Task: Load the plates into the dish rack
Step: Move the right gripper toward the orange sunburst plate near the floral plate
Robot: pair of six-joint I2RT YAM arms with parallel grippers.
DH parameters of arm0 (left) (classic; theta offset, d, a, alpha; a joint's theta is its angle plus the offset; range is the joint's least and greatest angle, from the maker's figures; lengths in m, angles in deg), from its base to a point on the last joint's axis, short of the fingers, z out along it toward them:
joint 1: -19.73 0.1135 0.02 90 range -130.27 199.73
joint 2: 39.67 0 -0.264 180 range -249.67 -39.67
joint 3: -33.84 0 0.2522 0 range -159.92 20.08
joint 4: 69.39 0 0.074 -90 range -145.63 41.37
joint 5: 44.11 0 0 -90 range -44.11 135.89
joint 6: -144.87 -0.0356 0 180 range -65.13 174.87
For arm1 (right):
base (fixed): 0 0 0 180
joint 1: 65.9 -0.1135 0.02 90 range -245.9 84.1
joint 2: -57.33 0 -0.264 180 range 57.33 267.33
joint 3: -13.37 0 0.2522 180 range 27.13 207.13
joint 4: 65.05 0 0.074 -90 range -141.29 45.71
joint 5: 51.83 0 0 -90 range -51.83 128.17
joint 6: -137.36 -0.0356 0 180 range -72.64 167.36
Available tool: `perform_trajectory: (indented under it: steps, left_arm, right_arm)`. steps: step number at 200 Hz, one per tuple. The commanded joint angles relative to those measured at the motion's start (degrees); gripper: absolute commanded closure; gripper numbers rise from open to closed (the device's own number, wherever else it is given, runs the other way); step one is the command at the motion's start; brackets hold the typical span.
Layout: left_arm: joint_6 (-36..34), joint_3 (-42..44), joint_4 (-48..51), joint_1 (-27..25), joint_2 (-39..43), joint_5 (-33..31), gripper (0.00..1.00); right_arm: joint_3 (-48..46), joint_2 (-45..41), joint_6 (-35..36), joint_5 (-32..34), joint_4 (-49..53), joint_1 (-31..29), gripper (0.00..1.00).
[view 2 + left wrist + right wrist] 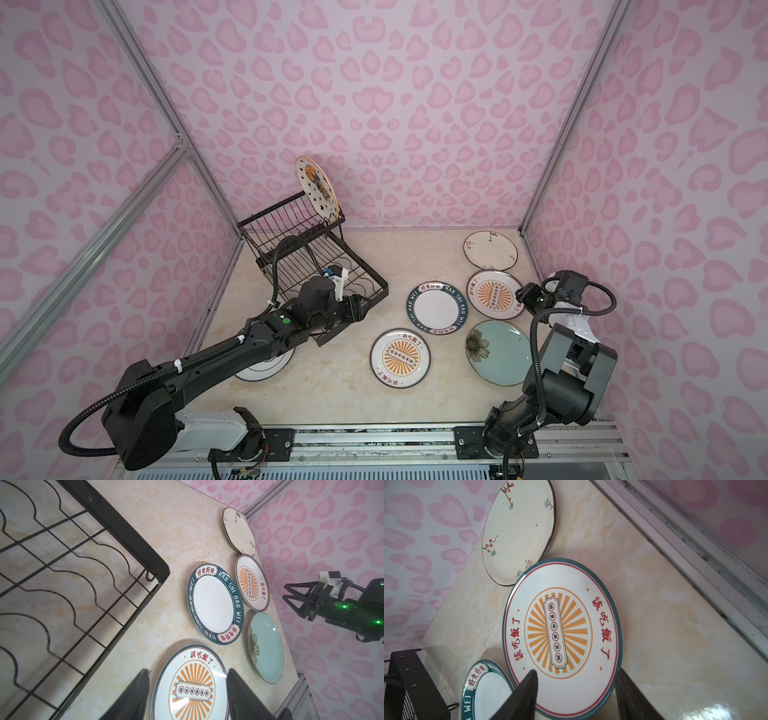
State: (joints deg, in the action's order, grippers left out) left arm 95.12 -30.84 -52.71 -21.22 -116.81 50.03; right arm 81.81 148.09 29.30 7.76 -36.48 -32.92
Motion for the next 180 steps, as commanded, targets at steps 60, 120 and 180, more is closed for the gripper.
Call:
perform_trajectory:
  steps: [60,120,180]
  left_arm:
    - [-1.89,-1.12,0.64,0.02,0.39,0.40,0.38]
    - [-1.30,0.75,0.23,0.03,1.48,-0.76,0.38]
    - [-0.45,1.29,-0.30,-0.05,1.28,-0.85,0.38]
  right_arm:
    - [2.74,7.82,1.72,0.22,1.62,2.49,0.46]
    - [6.07,14.85,0.24,-3.42,-1.02,2.87,0.48]
    - [6.82,19.83,-0.43,-4.61,-3.35,1.53,0.52]
